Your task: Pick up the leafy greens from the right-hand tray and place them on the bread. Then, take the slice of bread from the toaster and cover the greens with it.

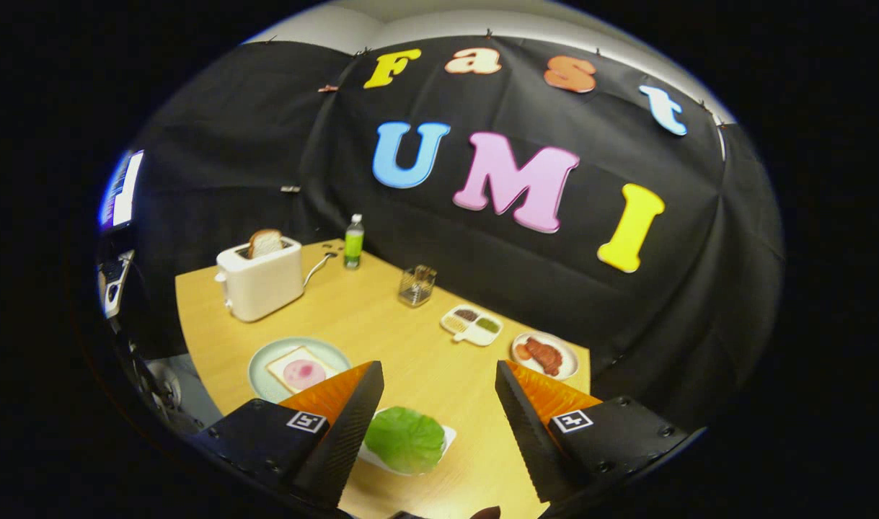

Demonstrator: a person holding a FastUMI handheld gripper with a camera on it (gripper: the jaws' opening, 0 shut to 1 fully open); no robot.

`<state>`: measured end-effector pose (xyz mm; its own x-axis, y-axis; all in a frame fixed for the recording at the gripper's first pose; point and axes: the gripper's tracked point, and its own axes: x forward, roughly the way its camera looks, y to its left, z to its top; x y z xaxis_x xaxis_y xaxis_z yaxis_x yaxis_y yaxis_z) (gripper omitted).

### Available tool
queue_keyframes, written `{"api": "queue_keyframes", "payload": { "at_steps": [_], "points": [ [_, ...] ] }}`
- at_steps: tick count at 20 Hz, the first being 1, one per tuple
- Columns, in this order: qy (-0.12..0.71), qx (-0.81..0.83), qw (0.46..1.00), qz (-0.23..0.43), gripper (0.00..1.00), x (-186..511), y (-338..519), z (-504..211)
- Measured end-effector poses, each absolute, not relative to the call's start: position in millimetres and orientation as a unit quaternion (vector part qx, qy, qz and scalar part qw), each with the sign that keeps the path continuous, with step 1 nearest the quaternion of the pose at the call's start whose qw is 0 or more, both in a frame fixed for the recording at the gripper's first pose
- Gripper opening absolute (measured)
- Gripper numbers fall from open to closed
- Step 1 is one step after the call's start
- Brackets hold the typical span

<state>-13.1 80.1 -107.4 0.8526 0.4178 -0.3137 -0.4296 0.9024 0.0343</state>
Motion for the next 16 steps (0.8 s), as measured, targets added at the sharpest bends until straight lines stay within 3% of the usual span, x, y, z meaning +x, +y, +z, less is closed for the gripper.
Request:
{"api": "queue_keyframes", "payload": {
  "at_steps": [9, 16],
  "points": [
    [0.329, 0.006, 0.902, 0.279, 0.9, -19, 100, -258],
    [0.403, -0.003, 0.866, 0.296, 0.68, -17, 121, -322]
  ]
}}
